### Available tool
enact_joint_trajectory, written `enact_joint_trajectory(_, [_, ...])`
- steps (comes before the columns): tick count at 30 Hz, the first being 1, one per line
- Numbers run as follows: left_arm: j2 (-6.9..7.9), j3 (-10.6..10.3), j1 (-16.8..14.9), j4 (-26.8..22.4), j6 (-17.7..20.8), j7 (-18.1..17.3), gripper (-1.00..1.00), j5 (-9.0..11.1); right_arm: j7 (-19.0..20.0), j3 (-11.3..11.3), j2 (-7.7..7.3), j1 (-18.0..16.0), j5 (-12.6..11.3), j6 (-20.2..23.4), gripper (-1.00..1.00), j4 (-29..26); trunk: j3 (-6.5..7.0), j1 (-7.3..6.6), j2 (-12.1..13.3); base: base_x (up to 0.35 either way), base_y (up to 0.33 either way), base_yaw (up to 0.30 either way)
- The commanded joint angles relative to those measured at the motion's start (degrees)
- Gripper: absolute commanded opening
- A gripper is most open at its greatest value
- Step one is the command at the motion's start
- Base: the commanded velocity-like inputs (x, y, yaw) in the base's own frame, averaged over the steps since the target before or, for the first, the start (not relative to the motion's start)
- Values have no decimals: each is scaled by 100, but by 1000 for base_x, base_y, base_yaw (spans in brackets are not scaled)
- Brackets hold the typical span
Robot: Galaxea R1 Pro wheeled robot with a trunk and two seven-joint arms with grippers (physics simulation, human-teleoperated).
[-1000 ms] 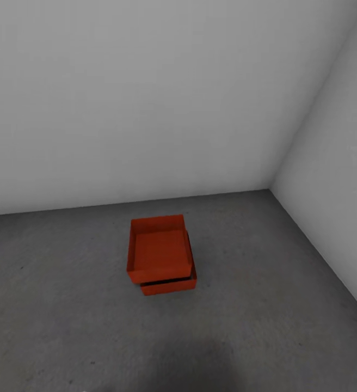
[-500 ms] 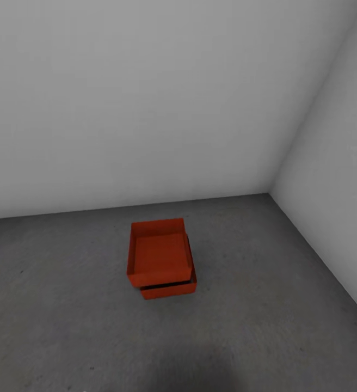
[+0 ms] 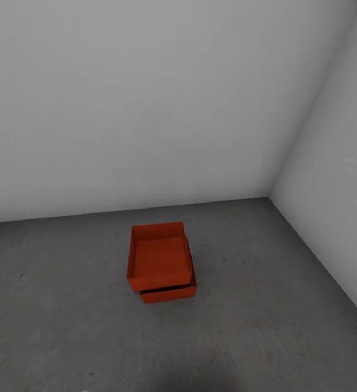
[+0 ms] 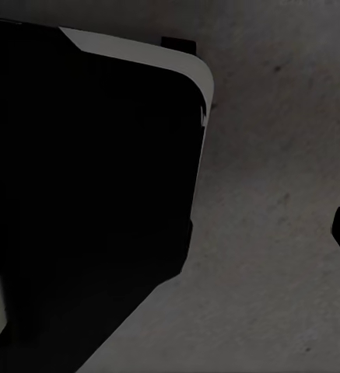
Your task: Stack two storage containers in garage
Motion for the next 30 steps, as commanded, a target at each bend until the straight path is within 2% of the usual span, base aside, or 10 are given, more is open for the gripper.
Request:
enact_joint_trajectory(1, [0,-47,-2,0,-12,13,100,56,19,18,-3,-7,51,-29,100,18,4,1,-5,0,0,0])
enact_joint_trajectory(9, [-2,-47,-1,-5,-19,13,100,56,65,16,-10,-7,47,-33,100,18,78,1,-5,0,0,0])
enact_joint_trajectory(12, [-63,-36,1,0,-13,8,100,71,67,15,-9,-7,47,-36,100,18,106,1,-5,0,0,0])
enact_joint_trajectory(13, [-138,-32,50,8,-7,6,100,81,67,15,-6,-7,46,-37,100,18,115,1,-5,0,0,0])
enact_joint_trajectory(17, [-200,-32,381,9,-15,5,100,82,68,15,-4,-7,46,-38,100,18,153,1,-5,0,0,0])
enact_joint_trajectory(30, [-232,-36,848,17,-28,-4,100,91,68,15,-3,-7,43,-42,100,18,273,1,-5,0,0,0])
